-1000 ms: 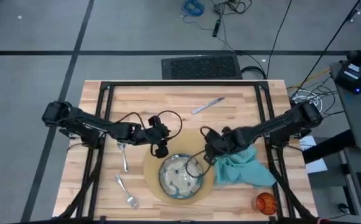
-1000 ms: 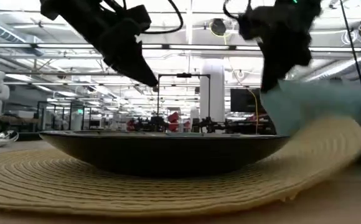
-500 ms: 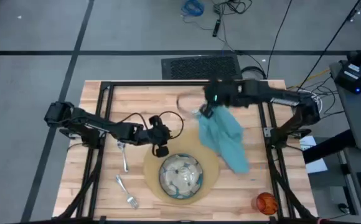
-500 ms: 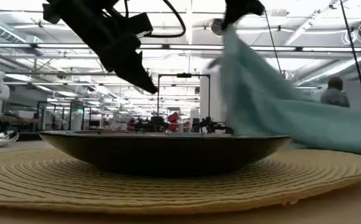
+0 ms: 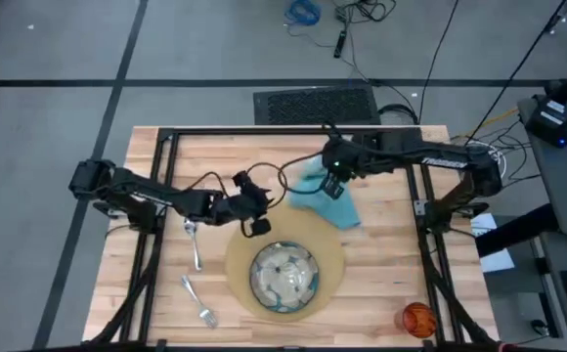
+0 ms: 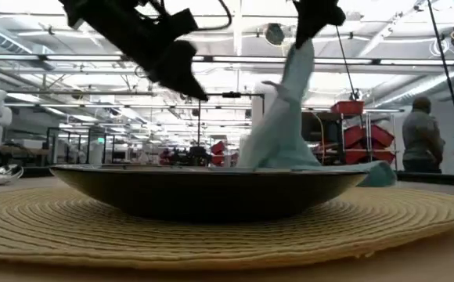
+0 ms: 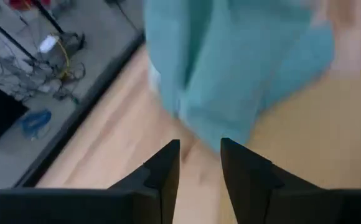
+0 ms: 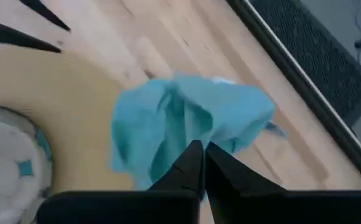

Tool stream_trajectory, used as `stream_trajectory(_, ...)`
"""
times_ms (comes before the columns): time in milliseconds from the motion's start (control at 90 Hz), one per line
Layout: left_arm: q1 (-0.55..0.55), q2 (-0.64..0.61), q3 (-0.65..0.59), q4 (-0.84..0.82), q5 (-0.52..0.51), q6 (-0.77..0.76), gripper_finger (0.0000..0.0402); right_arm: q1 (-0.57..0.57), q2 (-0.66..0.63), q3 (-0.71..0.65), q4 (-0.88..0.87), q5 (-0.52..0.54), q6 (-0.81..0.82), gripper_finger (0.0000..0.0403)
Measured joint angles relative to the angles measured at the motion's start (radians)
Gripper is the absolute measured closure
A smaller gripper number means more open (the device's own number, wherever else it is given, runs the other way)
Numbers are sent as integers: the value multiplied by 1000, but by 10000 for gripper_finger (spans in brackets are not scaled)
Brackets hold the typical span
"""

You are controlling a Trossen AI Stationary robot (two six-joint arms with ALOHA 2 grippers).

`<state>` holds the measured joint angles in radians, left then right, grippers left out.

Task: Set table place
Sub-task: Fold the blue napkin

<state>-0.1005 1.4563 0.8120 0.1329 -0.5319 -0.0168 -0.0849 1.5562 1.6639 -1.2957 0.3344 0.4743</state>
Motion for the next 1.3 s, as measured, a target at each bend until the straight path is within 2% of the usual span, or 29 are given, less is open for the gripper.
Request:
stream_trajectory(133, 18, 11, 0, 197, 221, -22, 300, 17, 0, -67, -29, -4, 24, 403)
stream_trajectory(178, 24, 31, 2, 267, 259, -27, 300, 19, 0, -84, -30, -6, 28, 403)
stream_trajectory(344, 49, 126, 6, 317, 279, -3, 285, 21, 0, -108, -22, -21, 25, 403)
stream_trajectory(500, 83, 183, 9, 339, 362, -91, 238, 22, -9, -107, 15, -30, 8, 403)
stream_trajectory(578, 89, 195, 9, 378, 368, -136, 211, 26, -18, -107, 34, -46, 4, 403)
stream_trajectory(744, 87, 202, 10, 532, 370, -132, 175, 43, -22, -107, 55, -50, -2, 403)
stream_trajectory(1089, 131, 208, 10, 521, 374, -248, 168, 49, -25, -107, 123, -53, -25, 403)
stream_trajectory(1200, 149, 209, 10, 535, 434, -314, 168, 55, -27, -106, 152, -53, -43, 403)
stream_trajectory(1300, 164, 209, 10, 528, 444, -335, 168, 61, -30, -94, 181, -72, -57, 403)
